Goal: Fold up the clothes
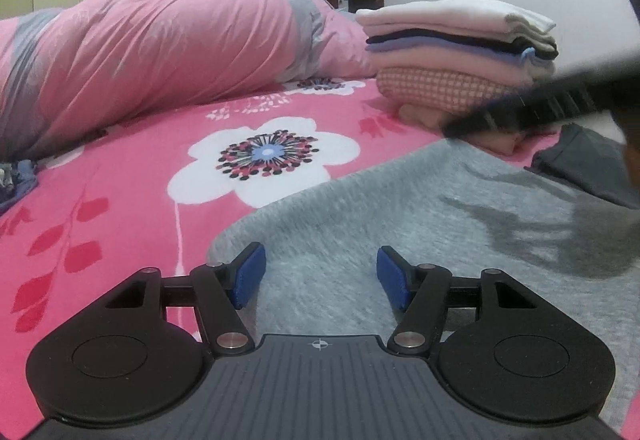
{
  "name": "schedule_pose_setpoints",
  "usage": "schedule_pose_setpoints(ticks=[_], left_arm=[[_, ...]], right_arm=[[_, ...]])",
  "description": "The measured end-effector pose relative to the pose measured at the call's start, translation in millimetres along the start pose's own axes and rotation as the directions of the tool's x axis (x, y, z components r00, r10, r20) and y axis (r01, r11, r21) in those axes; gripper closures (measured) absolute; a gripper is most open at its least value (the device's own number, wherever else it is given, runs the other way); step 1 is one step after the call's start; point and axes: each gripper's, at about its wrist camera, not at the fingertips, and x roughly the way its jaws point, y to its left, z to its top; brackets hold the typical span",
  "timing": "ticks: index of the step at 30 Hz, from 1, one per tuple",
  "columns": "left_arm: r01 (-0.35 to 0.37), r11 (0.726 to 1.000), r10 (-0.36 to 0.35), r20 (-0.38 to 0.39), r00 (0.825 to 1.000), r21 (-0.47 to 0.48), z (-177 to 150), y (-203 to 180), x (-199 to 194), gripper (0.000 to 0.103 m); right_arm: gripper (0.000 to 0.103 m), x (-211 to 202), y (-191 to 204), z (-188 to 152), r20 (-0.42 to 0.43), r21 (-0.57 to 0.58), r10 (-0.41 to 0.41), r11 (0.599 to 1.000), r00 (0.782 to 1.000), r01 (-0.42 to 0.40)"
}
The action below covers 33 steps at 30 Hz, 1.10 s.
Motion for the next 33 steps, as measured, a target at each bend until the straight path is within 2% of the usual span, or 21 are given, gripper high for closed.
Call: schedule_pose_setpoints(ticks=[1,7,9,12,15,19,21,22,24,25,28,30,32,33], left_arm=[[-0.004,1.000,0.004,0.000,1.000,0.001,0,-1,0,0.041],[-0.010,0.999,0.010,-0.006,1.000,0.043,1,-5,2,0.040],[-0.012,0.999,0.012,-0.011,1.000,0.043,3,-5,1,0.040],[-0.035,0.999,0.035,-0.017,0.999,0.039,6,-4,-4,0.040],[-0.068,0.997,0.068,0.000,0.998,0.040,10,-8,-19,0.040],[-0.036,0.997,0.032,0.059,0.998,0.074,9,-22,-54,0.039],[0.001,0.994,-0.006,0.048,0.999,0.107,0,-35,-66,0.038],[0.018,0.992,-0.022,0.035,0.999,0.125,-5,-42,-69,0.038],[0.037,0.986,-0.039,0.012,0.999,0.164,-15,-56,-74,0.038],[0.002,0.980,-0.005,0.014,1.000,0.197,-22,-63,-73,0.038],[-0.047,0.972,0.042,0.028,0.999,0.230,-23,-72,-78,0.038],[-0.040,0.979,0.039,0.009,0.999,0.199,-19,-69,-79,0.038],[-0.040,0.984,0.042,-0.006,0.999,0.172,-18,-67,-78,0.038],[-0.042,0.986,0.045,-0.012,0.999,0.160,-18,-67,-77,0.038]], right_arm=[[0.062,5,-1,6,0.004,-0.001,0.002,1.000,1.000,-0.002],[0.064,63,-35,-10,-0.167,0.139,-0.018,0.989,0.986,0.042],[0.063,39,-45,-3,-0.095,0.214,-0.066,0.973,0.993,0.085],[0.063,-9,-46,-1,-0.022,0.245,-0.079,0.966,0.997,0.082],[0.062,-59,-36,-8,0.041,0.219,-0.062,0.974,0.997,0.052],[0.062,-100,-5,-32,0.064,0.136,-0.067,0.989,0.996,0.057],[0.061,-101,13,-50,0.048,0.058,-0.083,0.995,0.995,0.080],[0.060,-93,22,-62,0.027,-0.021,-0.119,0.993,0.992,0.120],[0.057,-73,36,-91,-0.003,-0.178,-0.194,0.965,0.981,0.191],[0.057,-70,37,-100,0.025,-0.180,-0.194,0.964,0.981,0.195],[0.057,-81,32,-83,0.005,-0.072,-0.195,0.978,0.981,0.195],[0.057,-98,38,-74,0.055,-0.053,-0.217,0.974,0.975,0.220],[0.057,-115,45,-72,0.114,-0.037,-0.199,0.978,0.973,0.204],[0.056,-111,47,-78,0.101,-0.036,-0.193,0.980,0.976,0.198]])
